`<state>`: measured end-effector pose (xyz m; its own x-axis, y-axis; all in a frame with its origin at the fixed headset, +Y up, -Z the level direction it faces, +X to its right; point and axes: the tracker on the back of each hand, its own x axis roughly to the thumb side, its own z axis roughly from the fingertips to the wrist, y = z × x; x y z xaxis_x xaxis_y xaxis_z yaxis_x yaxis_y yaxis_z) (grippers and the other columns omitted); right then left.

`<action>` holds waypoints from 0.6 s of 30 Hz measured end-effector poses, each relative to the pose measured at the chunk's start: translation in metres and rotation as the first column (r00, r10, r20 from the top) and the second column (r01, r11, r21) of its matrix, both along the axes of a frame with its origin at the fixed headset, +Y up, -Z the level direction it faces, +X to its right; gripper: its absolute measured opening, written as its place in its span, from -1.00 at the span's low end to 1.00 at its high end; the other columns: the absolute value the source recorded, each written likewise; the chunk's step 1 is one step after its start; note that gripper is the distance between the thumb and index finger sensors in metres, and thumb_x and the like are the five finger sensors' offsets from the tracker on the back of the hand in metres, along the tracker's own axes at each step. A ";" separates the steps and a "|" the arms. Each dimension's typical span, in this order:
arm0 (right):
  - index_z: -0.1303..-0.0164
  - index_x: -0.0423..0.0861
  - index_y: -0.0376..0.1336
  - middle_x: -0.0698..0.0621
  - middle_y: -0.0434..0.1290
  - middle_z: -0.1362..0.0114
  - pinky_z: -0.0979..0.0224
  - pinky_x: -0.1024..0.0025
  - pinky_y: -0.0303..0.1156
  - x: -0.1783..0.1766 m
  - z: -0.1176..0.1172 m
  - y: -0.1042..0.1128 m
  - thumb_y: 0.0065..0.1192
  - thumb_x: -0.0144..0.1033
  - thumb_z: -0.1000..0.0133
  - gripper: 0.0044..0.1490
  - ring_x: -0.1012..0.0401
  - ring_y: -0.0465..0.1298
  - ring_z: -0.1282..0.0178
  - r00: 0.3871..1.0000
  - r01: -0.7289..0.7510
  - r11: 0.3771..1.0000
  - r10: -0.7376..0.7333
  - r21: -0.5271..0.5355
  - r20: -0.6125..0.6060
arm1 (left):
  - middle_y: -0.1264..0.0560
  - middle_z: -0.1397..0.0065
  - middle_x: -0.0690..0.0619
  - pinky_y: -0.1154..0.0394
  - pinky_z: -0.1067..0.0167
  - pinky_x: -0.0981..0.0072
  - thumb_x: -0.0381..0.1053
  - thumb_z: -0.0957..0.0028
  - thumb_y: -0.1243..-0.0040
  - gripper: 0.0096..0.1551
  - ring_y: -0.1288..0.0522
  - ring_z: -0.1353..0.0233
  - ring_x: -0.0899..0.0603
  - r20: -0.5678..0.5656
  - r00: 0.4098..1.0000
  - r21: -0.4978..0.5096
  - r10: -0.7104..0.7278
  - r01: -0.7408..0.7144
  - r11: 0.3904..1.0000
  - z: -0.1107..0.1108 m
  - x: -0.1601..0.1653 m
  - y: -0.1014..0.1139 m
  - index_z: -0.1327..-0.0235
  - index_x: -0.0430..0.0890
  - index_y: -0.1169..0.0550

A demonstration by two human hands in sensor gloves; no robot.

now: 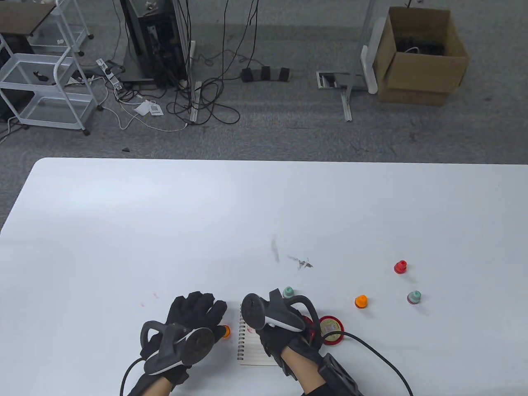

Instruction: Stamp reward stamp onto notebook

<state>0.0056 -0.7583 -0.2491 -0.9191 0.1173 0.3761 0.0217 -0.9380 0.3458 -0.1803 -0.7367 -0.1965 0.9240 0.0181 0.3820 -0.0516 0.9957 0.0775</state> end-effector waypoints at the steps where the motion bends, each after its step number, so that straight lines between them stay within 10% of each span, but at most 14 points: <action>1: -0.13 -0.10 0.43 -0.23 0.58 -0.01 0.22 0.35 0.55 0.000 0.000 0.000 0.36 -0.34 0.15 -0.42 0.13 0.62 0.35 1.000 0.003 1.000 -0.003 -0.004 0.000 | -0.44 -0.61 -0.01 -0.32 -0.55 -0.31 0.32 0.00 -0.11 -0.29 -0.40 -0.61 -0.28 0.000 1.000 0.000 0.000 0.000 1.000 0.000 0.000 0.000 -0.47 0.17 -0.51; 18: -0.24 -0.10 0.36 -0.22 0.56 -0.06 0.28 0.42 0.56 0.013 0.014 -0.008 0.30 -0.25 0.05 -0.39 0.19 0.62 0.40 0.997 0.076 0.989 -0.071 0.126 -0.040 | -0.43 -0.61 -0.01 -0.32 -0.55 -0.31 0.32 0.00 -0.12 -0.29 -0.40 -0.61 -0.28 -0.007 1.000 -0.013 -0.004 0.004 1.000 -0.001 0.000 0.001 -0.47 0.17 -0.50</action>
<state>0.0187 -0.7666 -0.2351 -0.8957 0.1330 0.4242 -0.0386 -0.9738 0.2239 -0.1805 -0.7356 -0.1975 0.9268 0.0197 0.3750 -0.0473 0.9968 0.0645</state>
